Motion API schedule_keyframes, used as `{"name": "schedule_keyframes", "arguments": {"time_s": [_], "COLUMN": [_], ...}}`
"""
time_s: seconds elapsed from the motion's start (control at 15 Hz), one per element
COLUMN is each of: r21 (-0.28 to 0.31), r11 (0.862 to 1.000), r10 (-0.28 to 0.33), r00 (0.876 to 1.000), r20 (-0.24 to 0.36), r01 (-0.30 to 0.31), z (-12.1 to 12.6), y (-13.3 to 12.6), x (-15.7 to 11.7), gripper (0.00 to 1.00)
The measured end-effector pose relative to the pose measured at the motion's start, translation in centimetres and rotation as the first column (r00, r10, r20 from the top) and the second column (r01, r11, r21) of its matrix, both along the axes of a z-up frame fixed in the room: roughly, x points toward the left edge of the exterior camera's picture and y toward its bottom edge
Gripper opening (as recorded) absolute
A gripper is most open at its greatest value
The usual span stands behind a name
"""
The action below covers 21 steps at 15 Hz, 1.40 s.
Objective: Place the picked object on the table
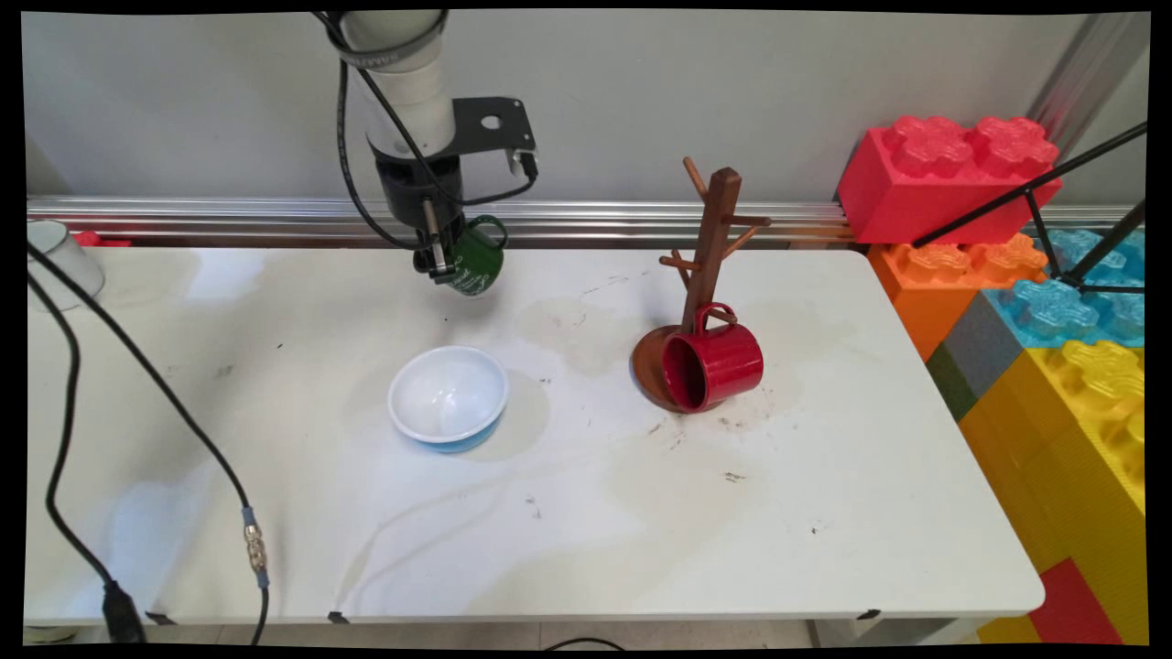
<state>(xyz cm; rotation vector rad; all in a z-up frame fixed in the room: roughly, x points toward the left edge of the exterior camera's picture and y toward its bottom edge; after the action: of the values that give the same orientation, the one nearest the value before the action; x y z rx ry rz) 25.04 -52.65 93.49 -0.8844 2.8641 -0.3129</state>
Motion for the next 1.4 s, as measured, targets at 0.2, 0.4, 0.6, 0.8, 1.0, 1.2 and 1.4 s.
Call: {"name": "schedule_keyframes", "arguments": {"time_s": [0.2,0.4,0.6,0.8,1.0,1.2,1.4], "r21": [-0.002,0.003,0.016,0.032,0.052,0.07,0.083], "r11": [0.999,0.996,0.993,0.989,0.986,0.982,0.98], "r10": [-0.045,-0.086,-0.118,-0.146,-0.164,-0.181,-0.191], "r00": [0.998,0.994,0.989,0.984,0.978,0.973,0.968], "r20": [0.034,0.062,0.083,0.105,0.128,0.145,0.164], "r01": [0.045,0.086,0.117,0.143,0.159,0.173,0.179], "z": [-1.1,-2.4,-3.7,-5.1,-6.5,-7.6,-8.5], "y": [-0.7,-1.1,-1.3,-1.3,-1.1,-0.8,-0.5], "x": [-0.2,-0.6,-1.0,-1.6,-2.0,-2.8,-3.5], "gripper": [0.0,0.0,0.0,0.0,0.0,0.0,0.0]}}
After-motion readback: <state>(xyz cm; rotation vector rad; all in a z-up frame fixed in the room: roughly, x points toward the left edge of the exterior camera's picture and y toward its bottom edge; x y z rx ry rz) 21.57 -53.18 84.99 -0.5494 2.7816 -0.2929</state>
